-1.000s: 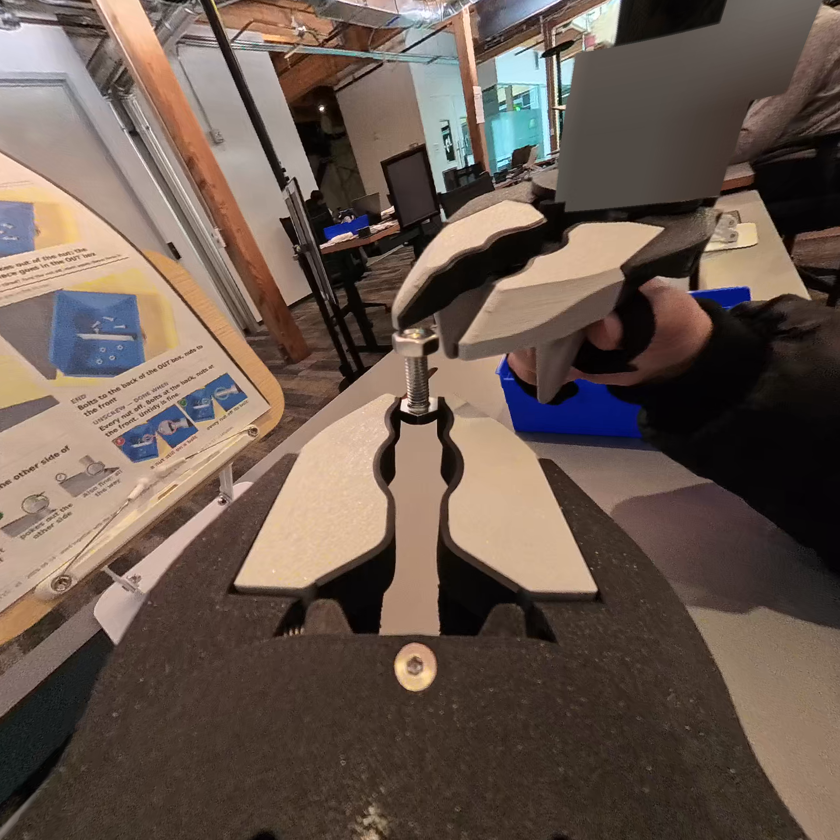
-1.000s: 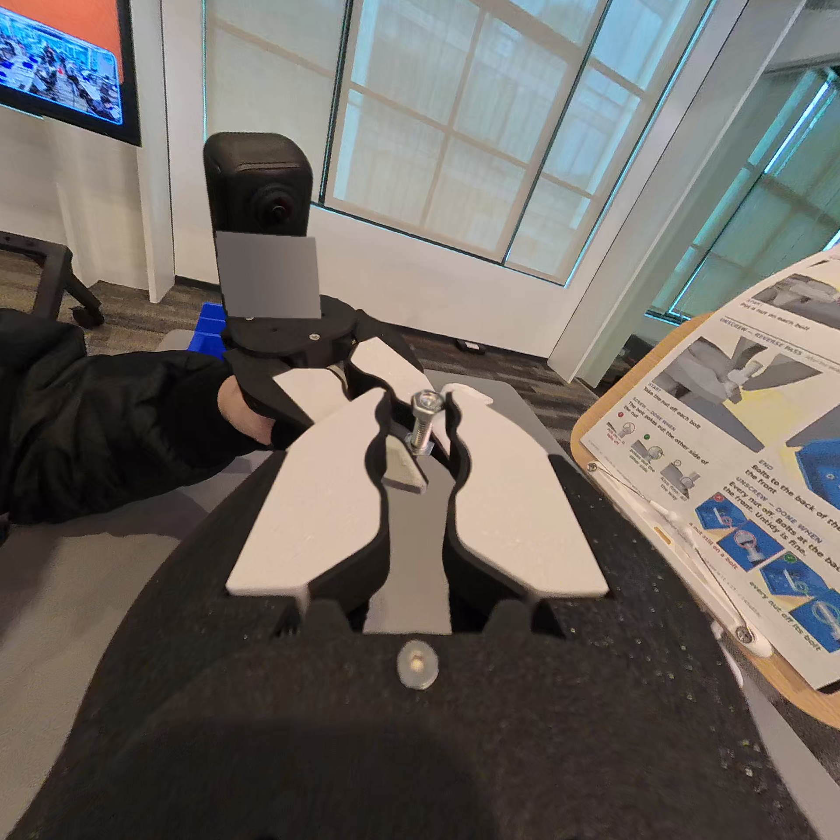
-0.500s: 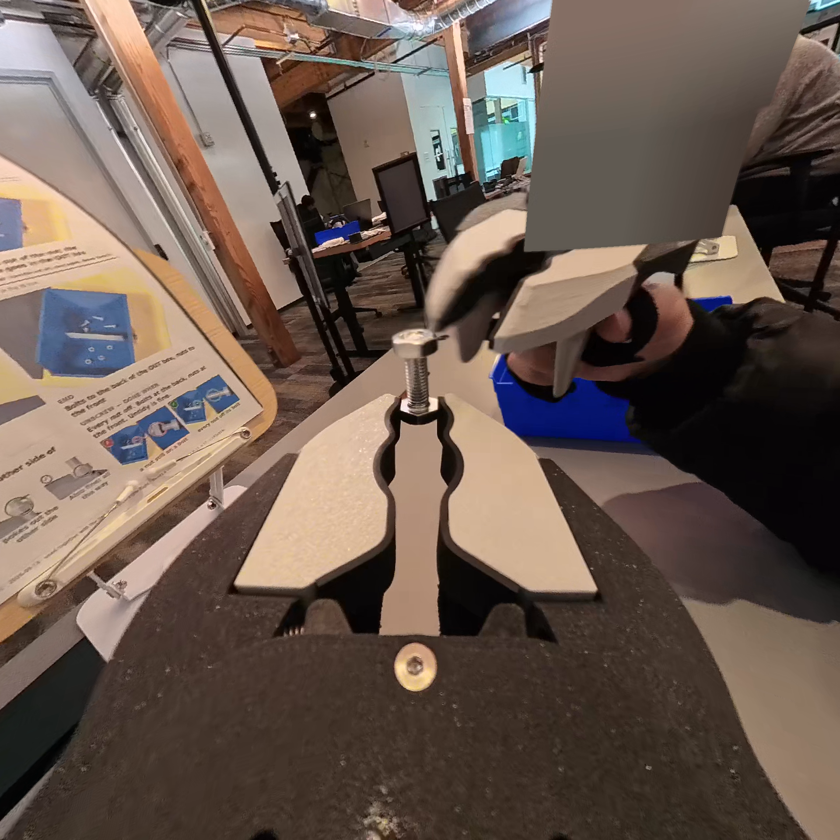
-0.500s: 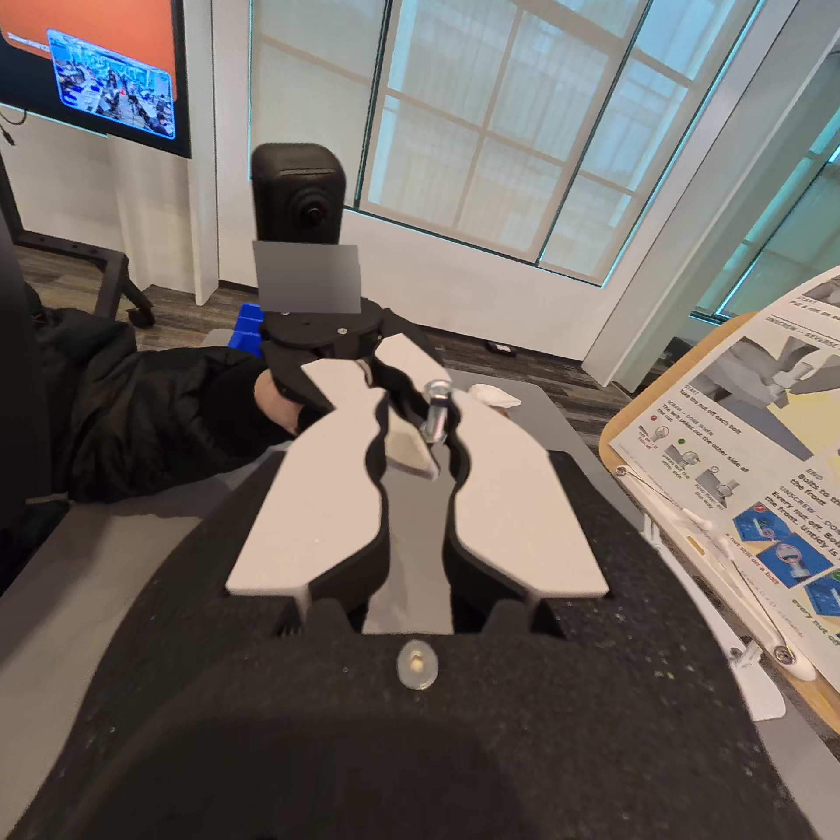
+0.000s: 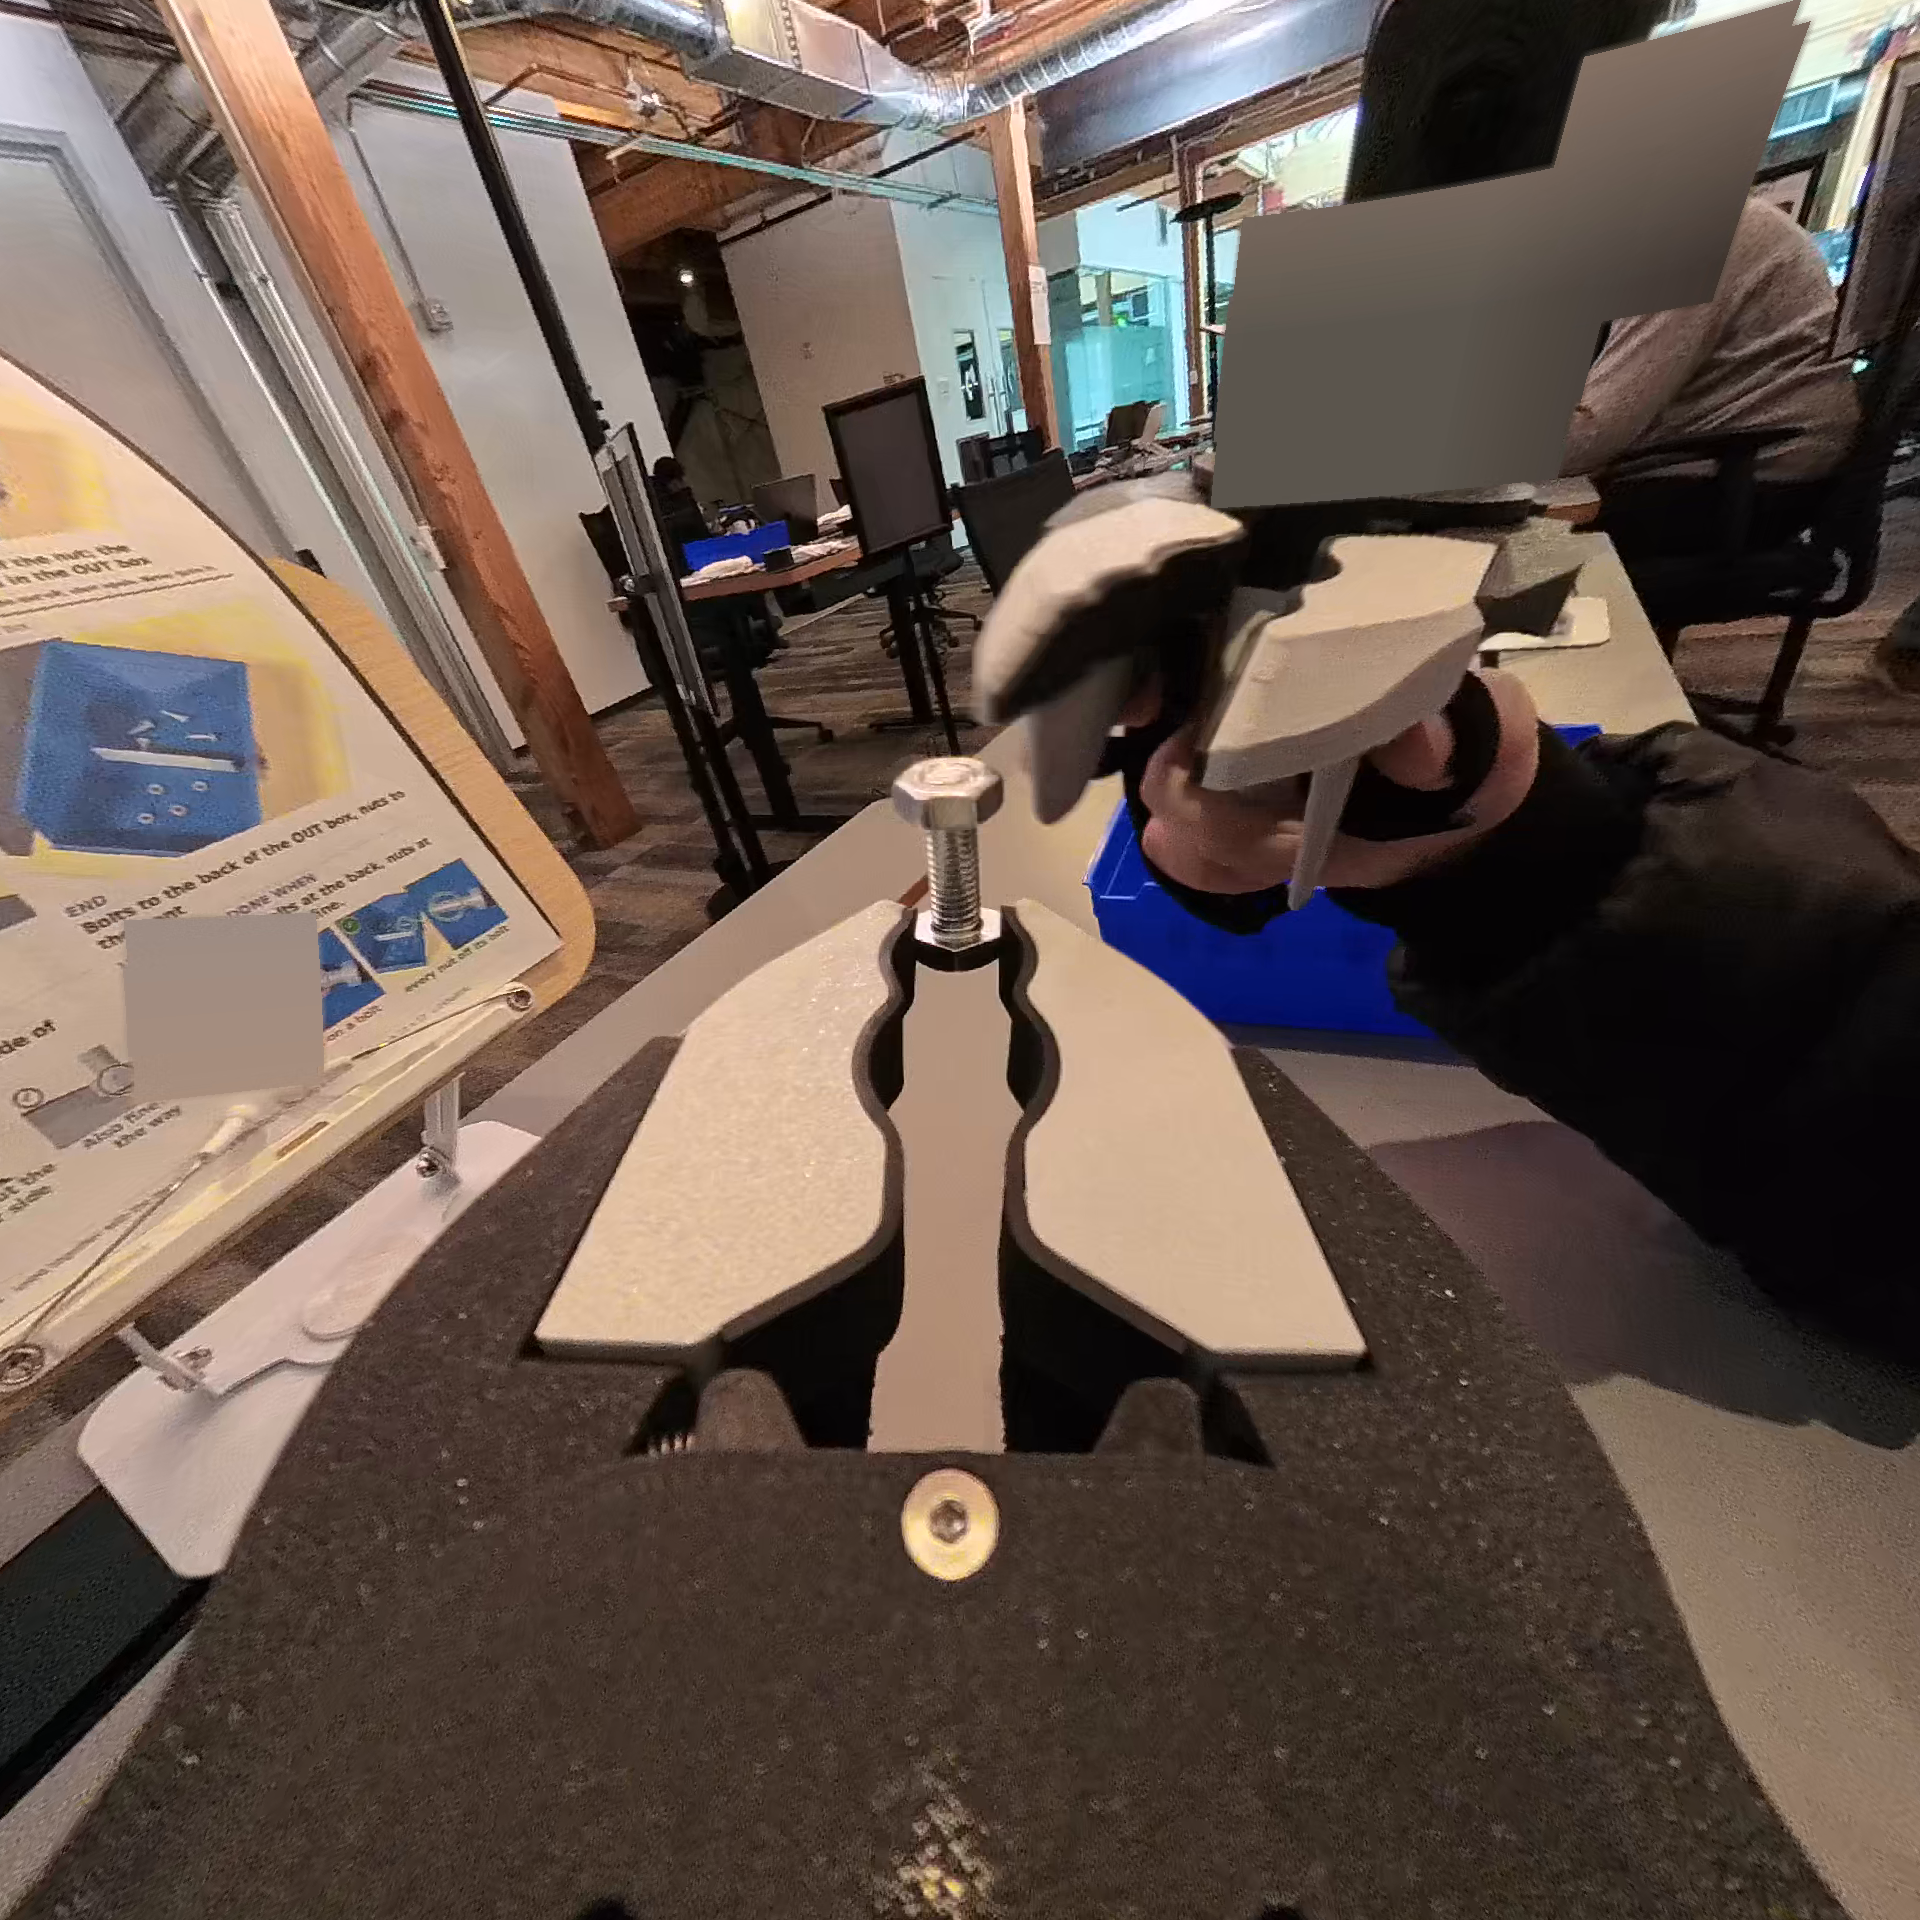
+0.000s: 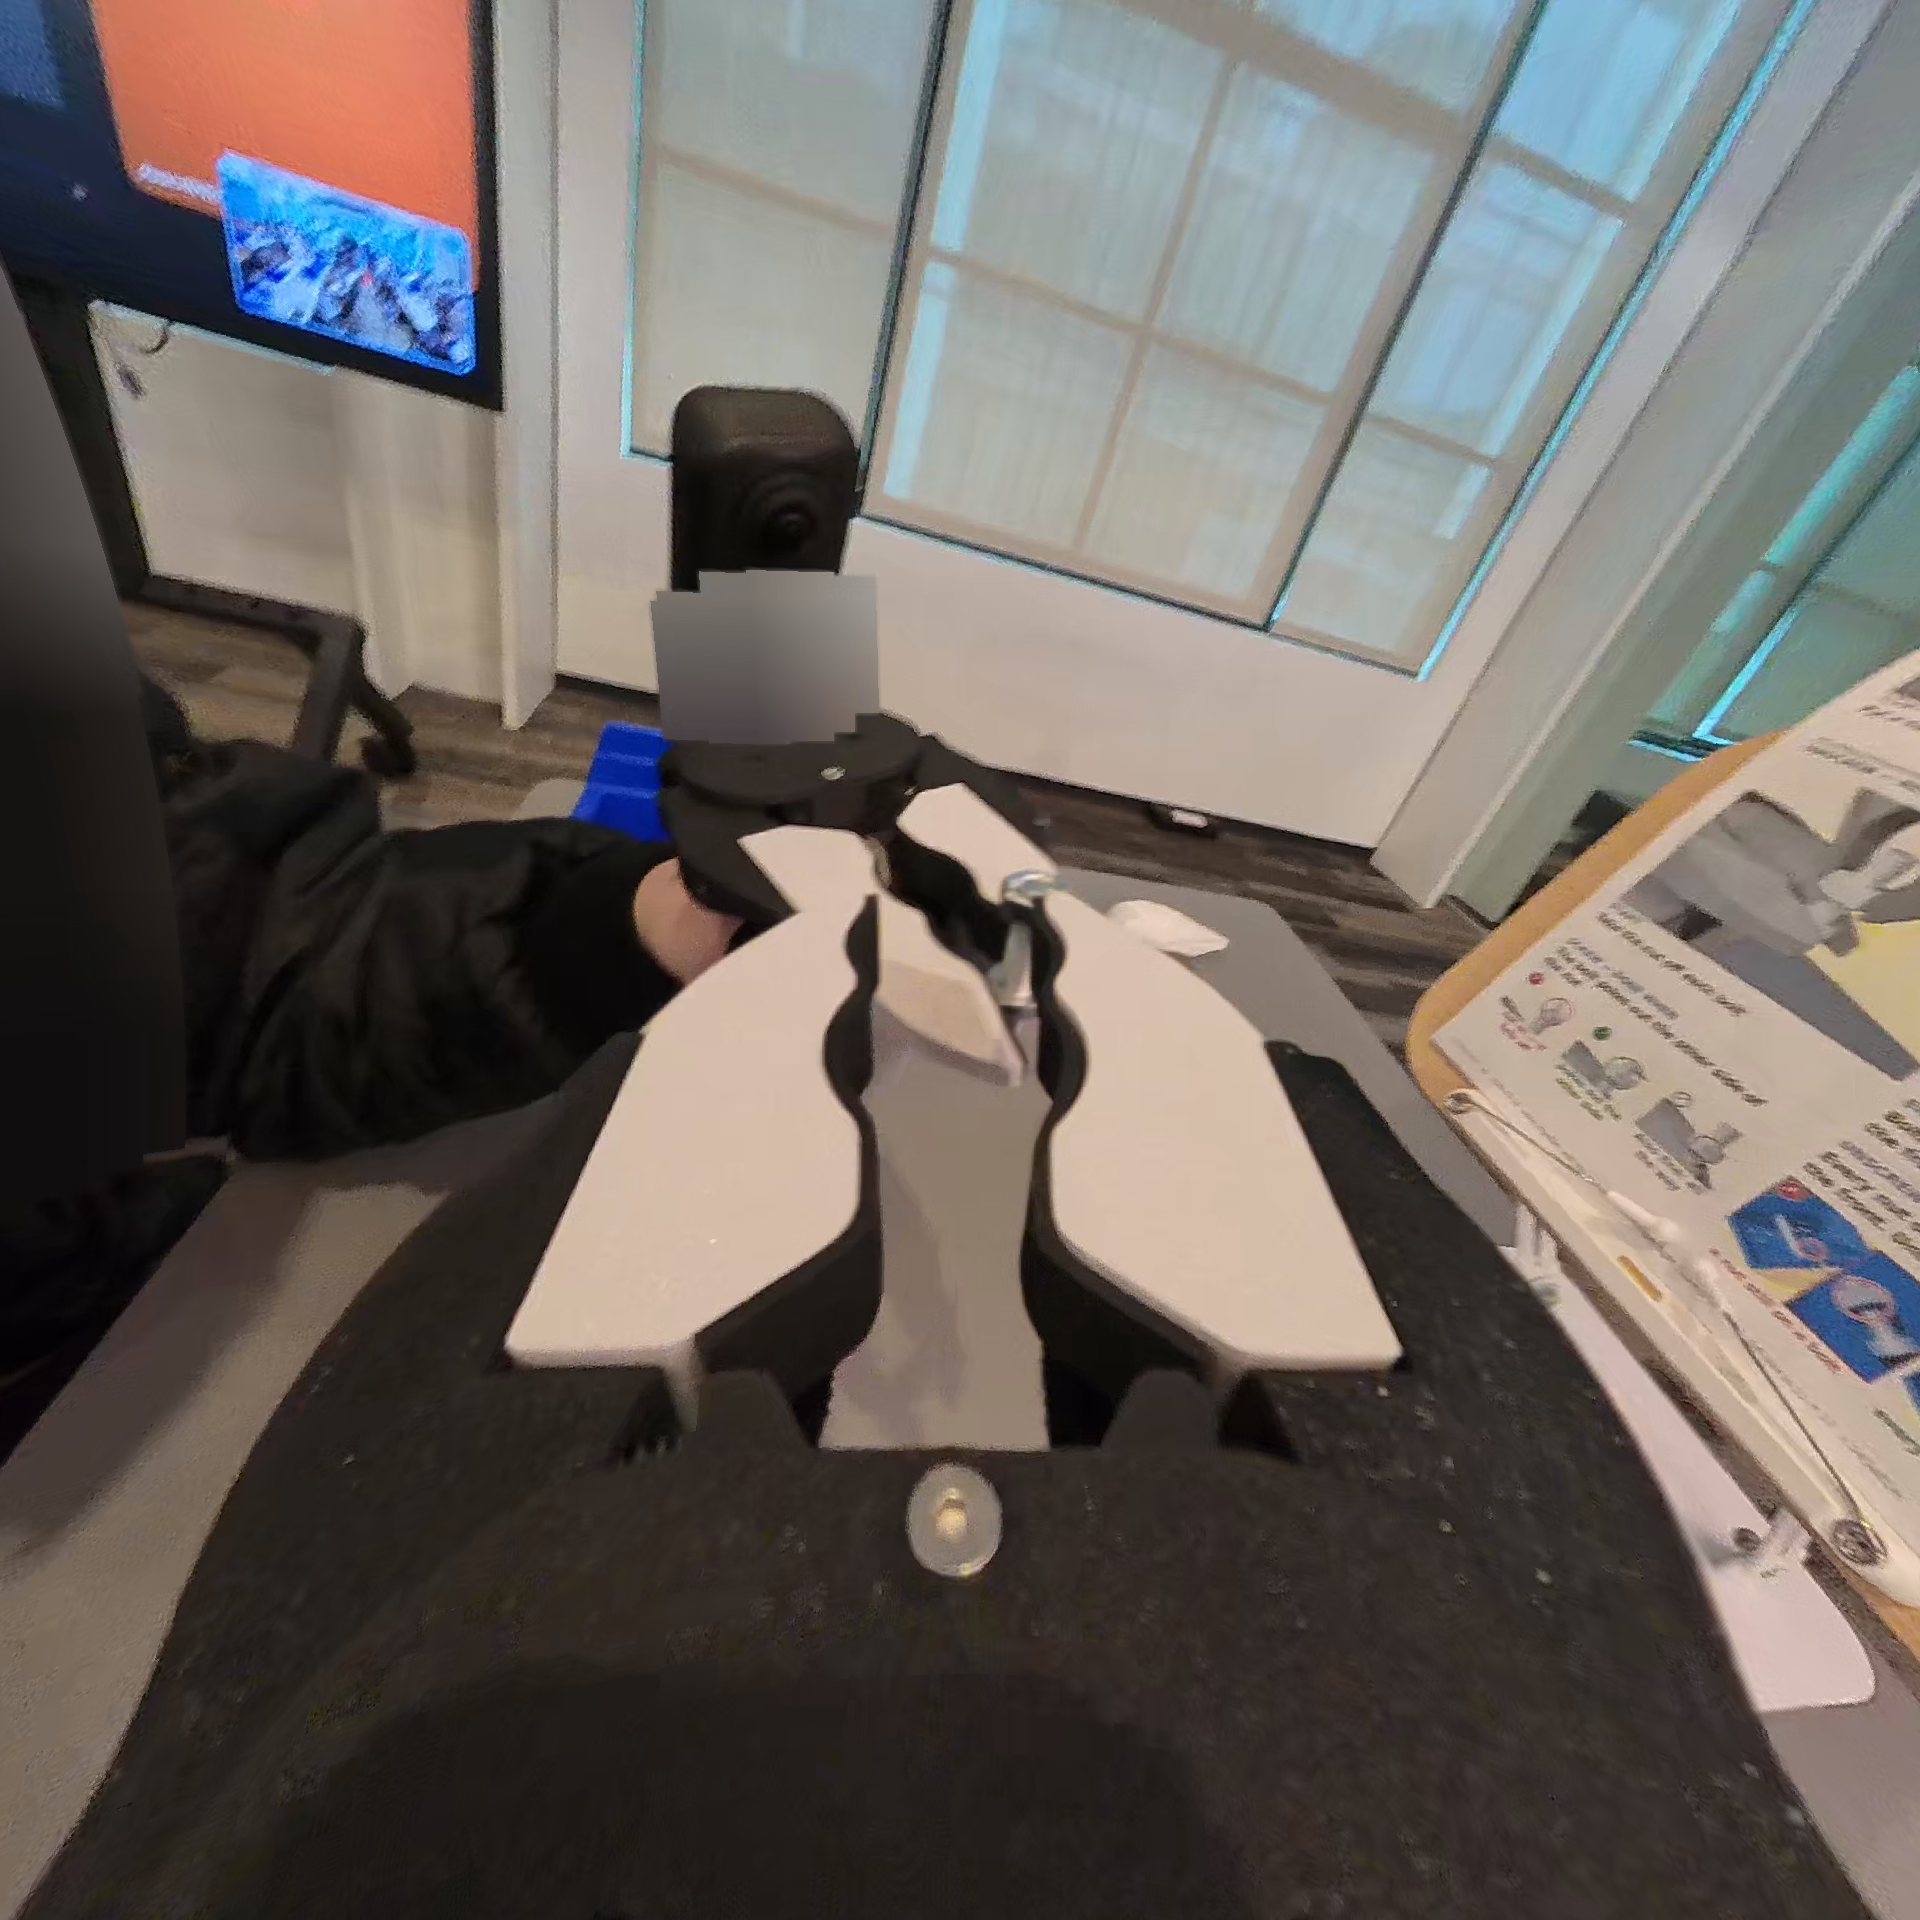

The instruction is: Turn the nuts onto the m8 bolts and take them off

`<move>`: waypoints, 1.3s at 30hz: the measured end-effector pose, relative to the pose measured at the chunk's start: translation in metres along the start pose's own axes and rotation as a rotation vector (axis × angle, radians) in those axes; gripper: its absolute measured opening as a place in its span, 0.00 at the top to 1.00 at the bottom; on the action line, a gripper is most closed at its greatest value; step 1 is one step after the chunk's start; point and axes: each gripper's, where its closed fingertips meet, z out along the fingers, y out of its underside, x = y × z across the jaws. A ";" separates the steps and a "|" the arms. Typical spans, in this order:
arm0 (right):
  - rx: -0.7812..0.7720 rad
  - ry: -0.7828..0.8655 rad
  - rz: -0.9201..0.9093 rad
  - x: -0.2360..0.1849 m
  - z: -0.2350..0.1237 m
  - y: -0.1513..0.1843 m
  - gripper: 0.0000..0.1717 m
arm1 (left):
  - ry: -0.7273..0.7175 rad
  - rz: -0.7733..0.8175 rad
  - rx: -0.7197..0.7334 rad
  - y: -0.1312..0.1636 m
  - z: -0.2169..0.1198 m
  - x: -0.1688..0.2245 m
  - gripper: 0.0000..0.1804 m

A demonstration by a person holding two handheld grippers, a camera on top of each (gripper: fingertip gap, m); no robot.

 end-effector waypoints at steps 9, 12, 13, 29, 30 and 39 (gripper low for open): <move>-0.063 -0.060 -0.002 -0.011 0.003 0.008 0.84 | -0.022 0.011 -0.017 0.003 0.000 -0.004 0.92; -0.021 -0.017 0.021 -0.003 0.004 0.003 0.81 | -0.001 0.005 -0.015 0.002 0.001 0.000 0.92; -0.020 0.003 0.018 0.000 0.005 0.004 0.76 | 0.001 0.018 -0.022 0.003 0.002 0.002 0.92; -0.067 -0.020 0.009 -0.006 0.010 0.012 0.71 | 0.000 0.033 -0.041 0.005 0.003 0.004 0.92; -0.079 -0.015 0.002 -0.005 0.009 0.013 0.71 | -0.006 0.029 -0.041 0.006 0.002 0.001 0.92; -0.055 -0.013 0.032 -0.003 0.010 0.011 0.70 | 0.007 0.017 -0.039 0.005 0.003 0.004 0.92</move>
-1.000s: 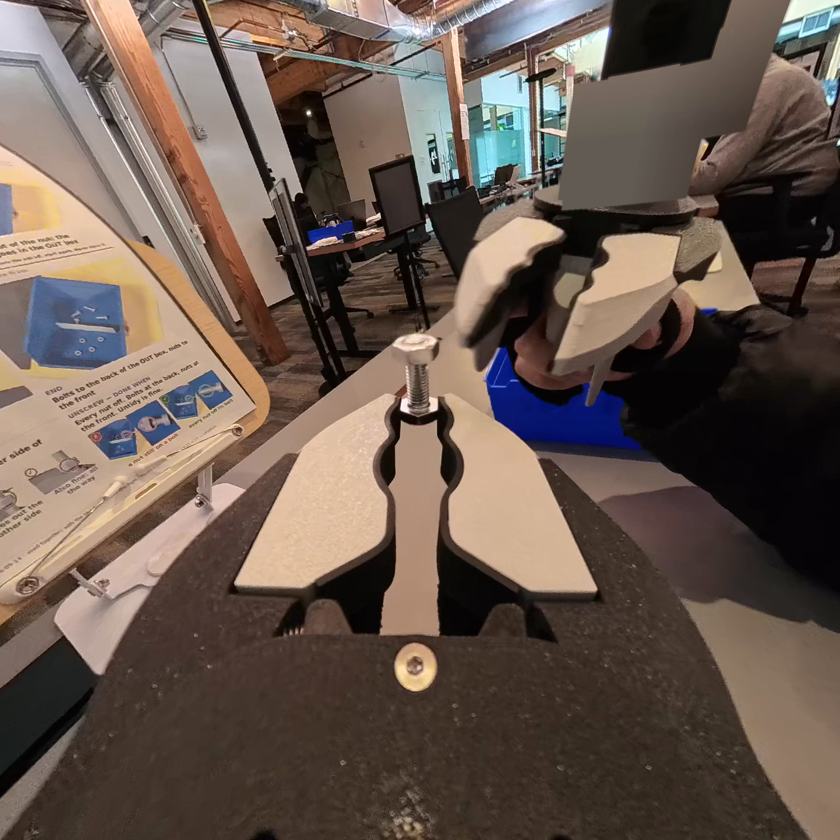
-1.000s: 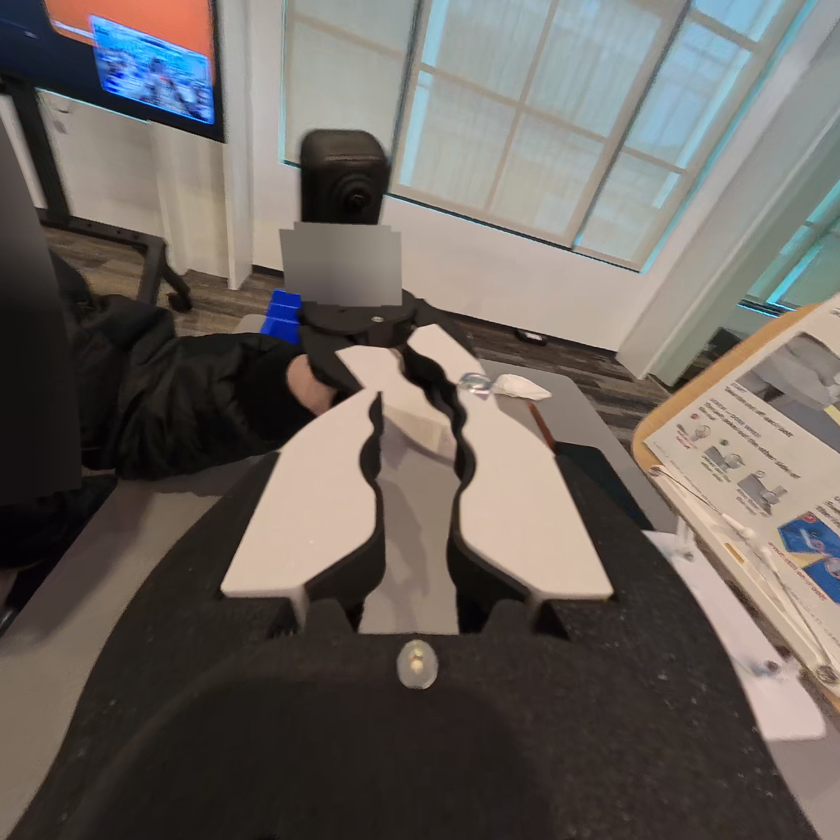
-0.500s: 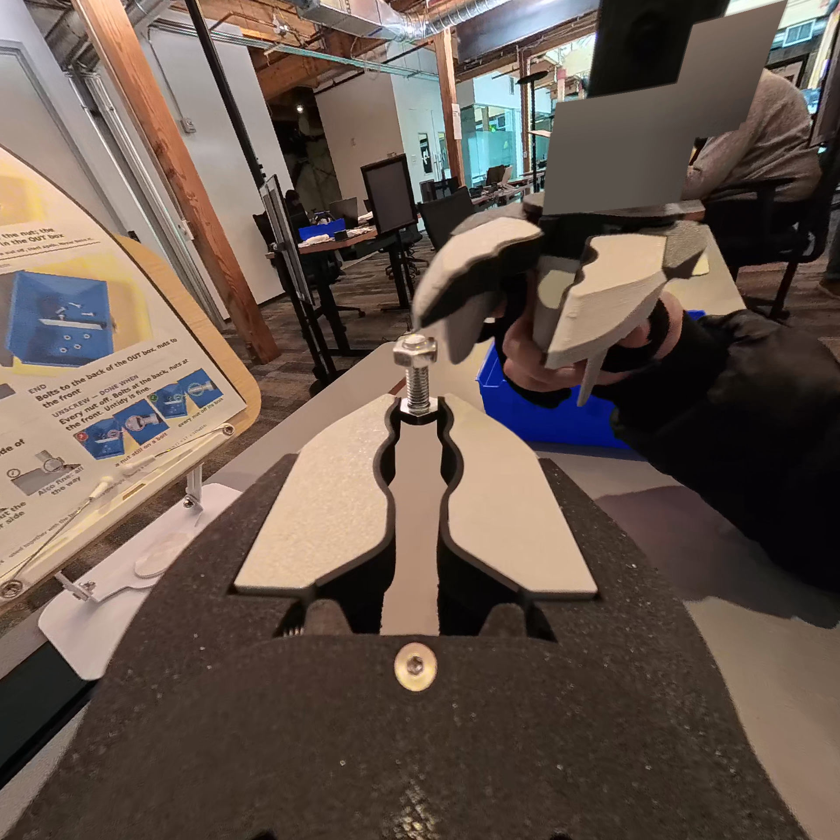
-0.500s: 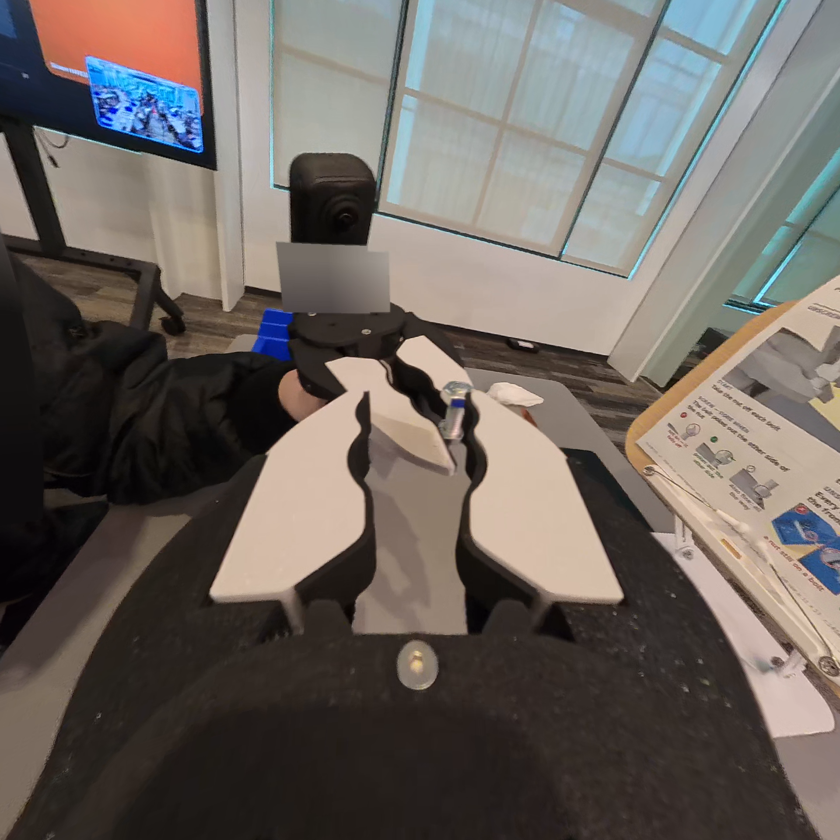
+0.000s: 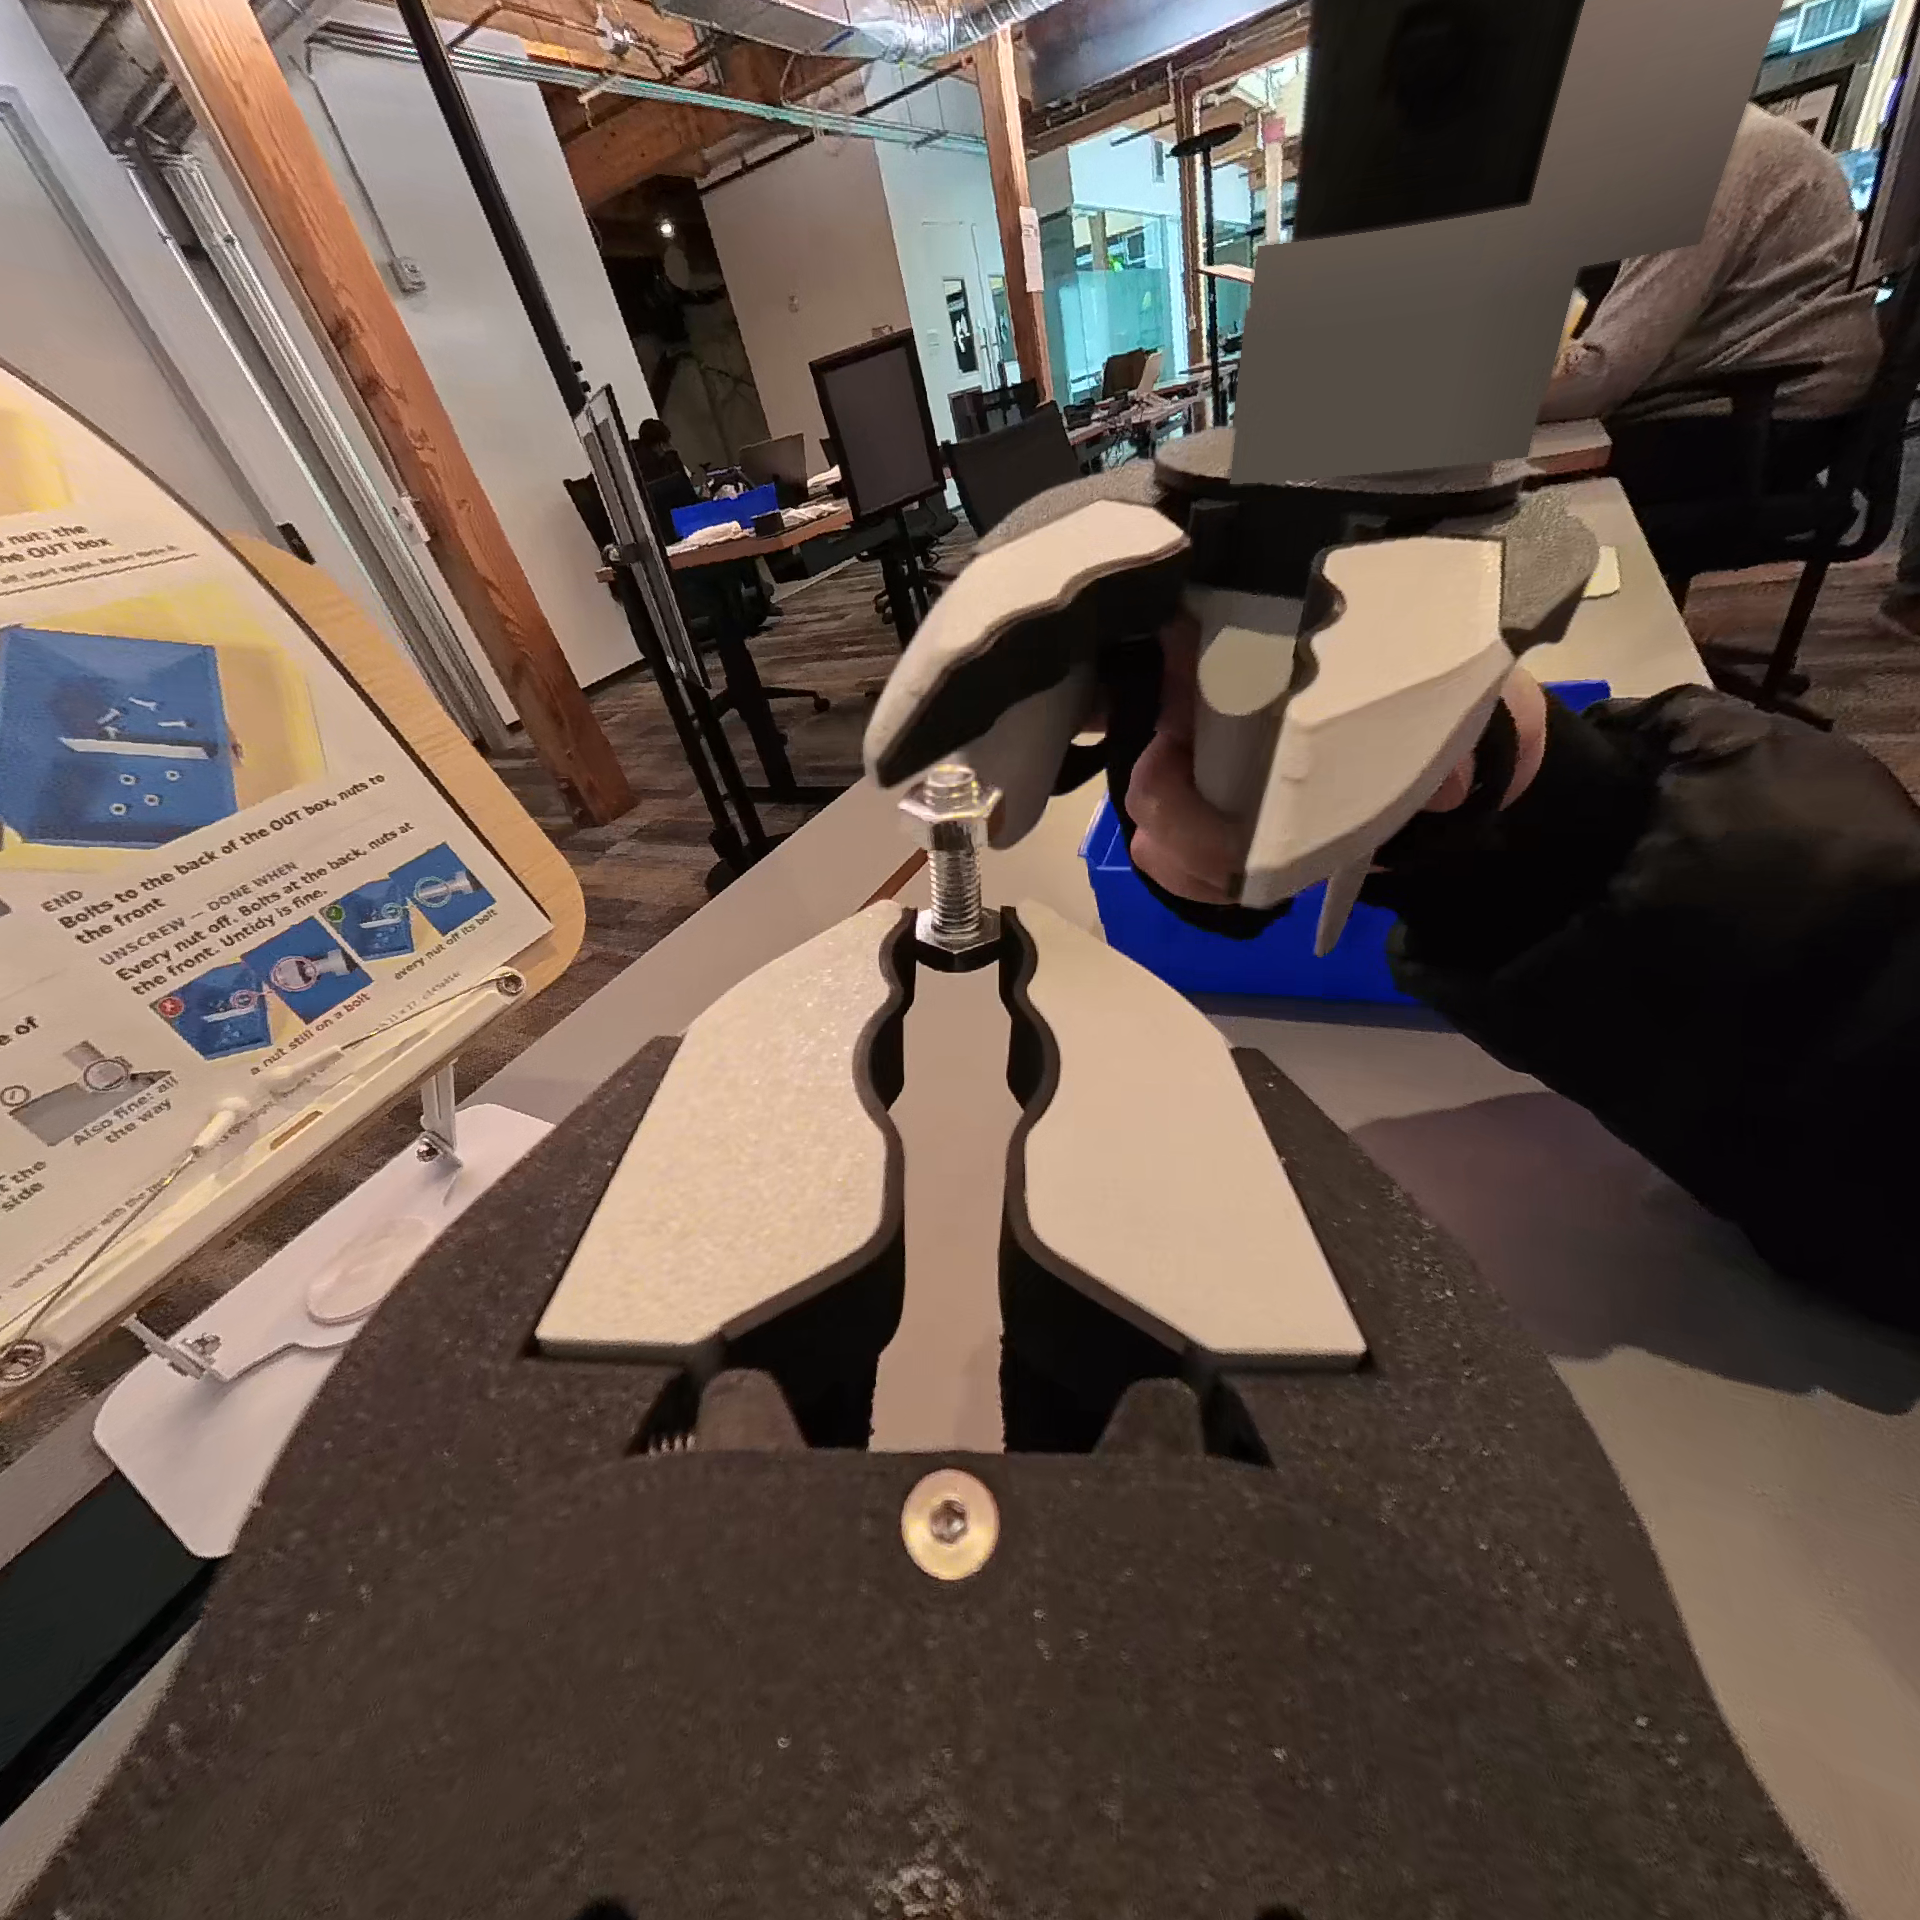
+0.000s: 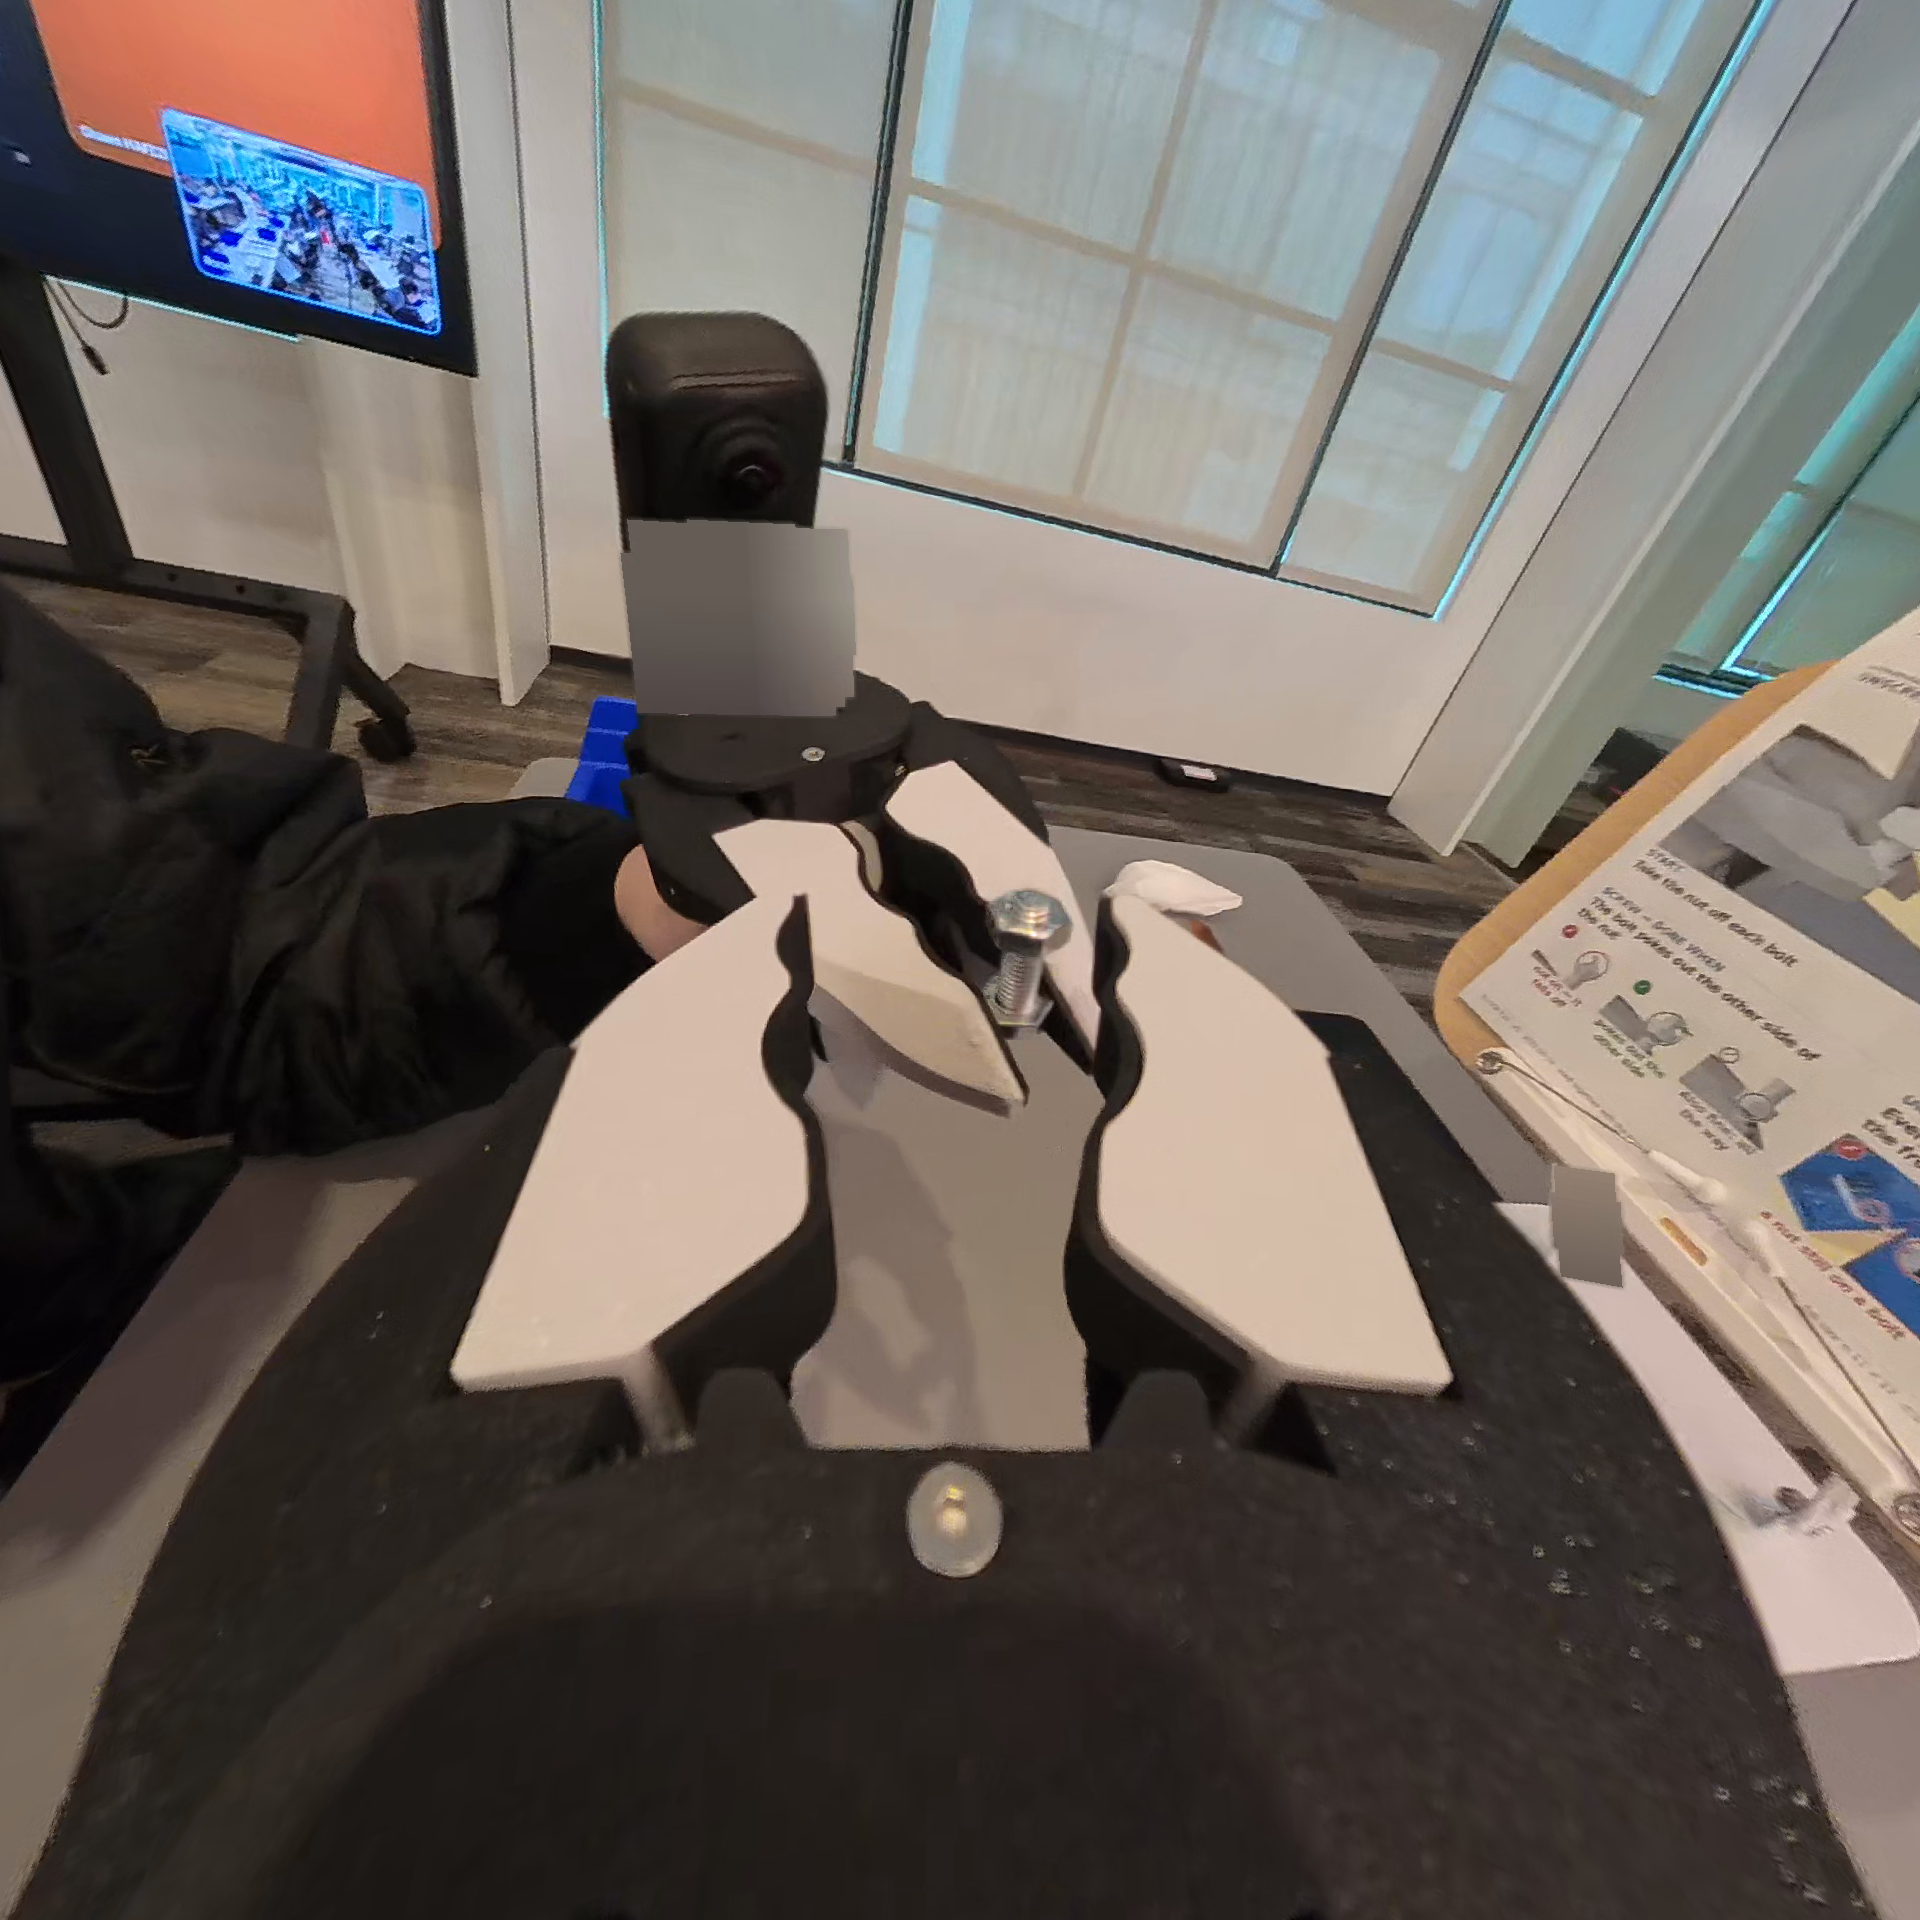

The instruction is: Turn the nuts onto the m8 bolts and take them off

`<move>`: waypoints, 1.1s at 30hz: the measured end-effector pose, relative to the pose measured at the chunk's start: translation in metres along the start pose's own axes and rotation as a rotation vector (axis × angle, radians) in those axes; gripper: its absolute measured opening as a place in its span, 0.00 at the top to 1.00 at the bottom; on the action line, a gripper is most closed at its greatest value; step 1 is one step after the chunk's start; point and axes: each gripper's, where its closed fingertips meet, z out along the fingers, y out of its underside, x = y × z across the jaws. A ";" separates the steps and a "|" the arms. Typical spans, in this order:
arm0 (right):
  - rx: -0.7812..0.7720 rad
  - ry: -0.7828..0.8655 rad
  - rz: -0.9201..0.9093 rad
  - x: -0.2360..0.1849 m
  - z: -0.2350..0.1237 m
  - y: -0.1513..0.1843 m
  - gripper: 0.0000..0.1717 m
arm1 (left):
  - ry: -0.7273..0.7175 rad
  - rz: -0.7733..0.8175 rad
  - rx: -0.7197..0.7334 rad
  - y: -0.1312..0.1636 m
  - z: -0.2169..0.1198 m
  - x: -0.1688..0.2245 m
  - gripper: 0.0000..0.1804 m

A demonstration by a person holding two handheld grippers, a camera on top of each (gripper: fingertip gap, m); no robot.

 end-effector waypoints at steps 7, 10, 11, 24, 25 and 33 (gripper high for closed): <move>-0.003 -0.038 0.003 -0.005 -0.008 -0.003 0.81 | -0.004 -0.051 0.018 -0.002 -0.004 -0.008 0.92; 0.015 0.004 0.003 0.001 -0.004 -0.003 0.71 | 0.008 -0.019 -0.003 0.000 -0.001 -0.002 0.92; 0.002 0.000 0.003 0.000 -0.002 0.000 0.70 | 0.008 -0.011 -0.006 0.000 0.000 0.000 0.92; -0.027 -0.010 0.003 -0.001 0.001 0.005 0.69 | -0.002 -0.012 -0.009 0.001 -0.001 -0.002 0.92; -0.039 -0.019 -0.004 -0.003 0.001 0.006 0.70 | -0.005 -0.010 -0.013 0.001 -0.001 -0.003 0.92; 0.002 0.007 0.001 0.001 -0.002 0.000 0.71 | 0.005 -0.035 -0.007 0.001 -0.002 -0.004 0.92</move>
